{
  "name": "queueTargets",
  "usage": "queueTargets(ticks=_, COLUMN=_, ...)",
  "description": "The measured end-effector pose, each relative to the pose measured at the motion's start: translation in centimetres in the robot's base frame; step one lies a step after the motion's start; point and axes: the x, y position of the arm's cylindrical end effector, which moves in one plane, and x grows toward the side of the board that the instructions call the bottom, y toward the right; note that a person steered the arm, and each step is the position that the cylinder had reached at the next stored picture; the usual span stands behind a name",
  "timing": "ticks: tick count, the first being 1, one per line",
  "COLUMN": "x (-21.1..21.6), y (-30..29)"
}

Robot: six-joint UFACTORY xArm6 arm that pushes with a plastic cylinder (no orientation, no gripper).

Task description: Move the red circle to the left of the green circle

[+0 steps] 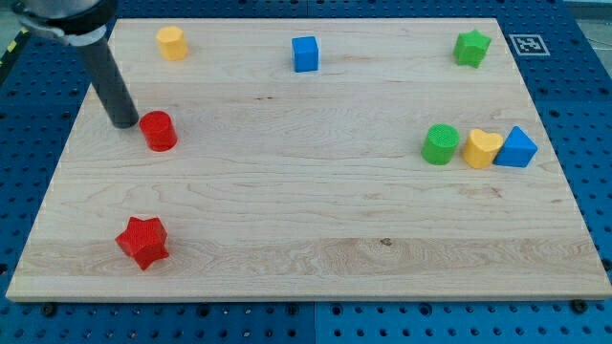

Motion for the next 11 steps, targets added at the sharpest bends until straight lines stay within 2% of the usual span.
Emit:
queueTargets(ticks=1, x=0.6, y=4.3)
queueTargets(ticks=2, x=0.6, y=11.8)
queueTargets(ticks=3, x=0.6, y=14.3)
queueTargets(ticks=4, x=0.6, y=10.0)
queueTargets(ticks=5, x=2.3, y=9.6)
queueTargets(ticks=6, x=3.8, y=14.1)
queueTargets(ticks=8, x=3.9, y=25.8)
queueTargets(ticks=10, x=6.5, y=25.1)
queueTargets(ticks=11, x=6.3, y=27.5)
